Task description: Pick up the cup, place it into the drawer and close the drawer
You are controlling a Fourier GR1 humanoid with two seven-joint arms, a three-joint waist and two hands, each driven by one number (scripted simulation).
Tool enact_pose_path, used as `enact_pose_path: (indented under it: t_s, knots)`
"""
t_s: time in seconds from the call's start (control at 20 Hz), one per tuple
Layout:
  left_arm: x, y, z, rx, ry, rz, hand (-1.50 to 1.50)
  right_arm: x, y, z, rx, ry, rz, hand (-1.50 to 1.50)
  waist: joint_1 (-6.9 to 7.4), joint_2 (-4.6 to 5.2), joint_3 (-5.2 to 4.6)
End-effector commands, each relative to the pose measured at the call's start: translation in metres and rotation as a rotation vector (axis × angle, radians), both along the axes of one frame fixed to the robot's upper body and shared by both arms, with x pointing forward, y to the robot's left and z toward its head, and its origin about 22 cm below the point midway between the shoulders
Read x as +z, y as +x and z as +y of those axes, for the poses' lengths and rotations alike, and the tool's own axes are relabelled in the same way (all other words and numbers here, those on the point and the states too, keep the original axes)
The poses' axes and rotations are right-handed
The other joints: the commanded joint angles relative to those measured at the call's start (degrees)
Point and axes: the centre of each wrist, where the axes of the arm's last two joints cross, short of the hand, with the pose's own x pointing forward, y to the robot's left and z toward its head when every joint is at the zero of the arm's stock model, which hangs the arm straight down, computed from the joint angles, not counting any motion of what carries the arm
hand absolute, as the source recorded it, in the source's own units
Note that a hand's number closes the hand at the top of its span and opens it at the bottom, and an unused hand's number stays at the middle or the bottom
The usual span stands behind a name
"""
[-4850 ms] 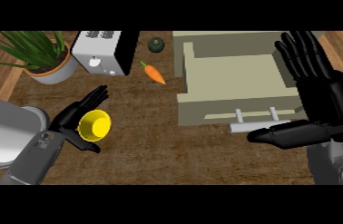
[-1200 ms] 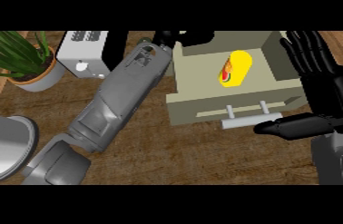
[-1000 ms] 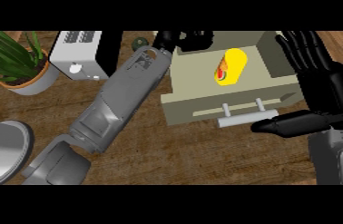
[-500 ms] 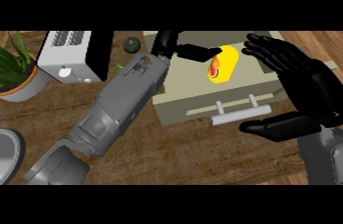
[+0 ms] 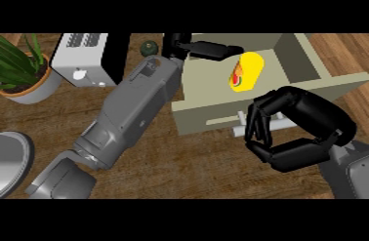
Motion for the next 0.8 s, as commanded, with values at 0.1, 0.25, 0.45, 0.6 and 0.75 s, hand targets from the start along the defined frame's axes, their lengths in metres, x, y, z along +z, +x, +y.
enact_pose_path:
  t_s: [0.1, 0.25, 0.45, 0.6, 0.75]
  knots:
    - [-0.005, 0.002, 0.004, 0.041, -0.039, -0.003, -1.50, -0.016, -0.008, -0.018, -0.062, -0.311, 0.036, -1.50, 4.31, -0.96, 0.04]
    - [-0.019, 0.000, 0.011, 0.065, -0.074, -0.002, -1.50, -0.010, -0.013, 0.002, -0.131, -0.442, -0.120, -1.50, 5.53, -1.09, 0.03]
    - [-0.020, -0.003, 0.011, 0.033, -0.120, -0.019, -1.50, -0.068, 0.000, 0.011, -0.230, -0.500, -0.053, -1.50, 9.12, -1.49, 0.08]
    - [-0.027, -0.004, 0.017, 0.031, -0.145, 0.009, -1.50, -0.107, -0.003, 0.017, -0.234, -0.581, -0.016, -1.50, 10.47, -1.76, 0.07]
    - [-0.038, -0.006, 0.027, 0.036, -0.156, 0.019, -1.50, -0.134, 0.007, 0.021, -0.157, -0.655, -0.015, -1.50, 10.59, -1.73, 0.07]
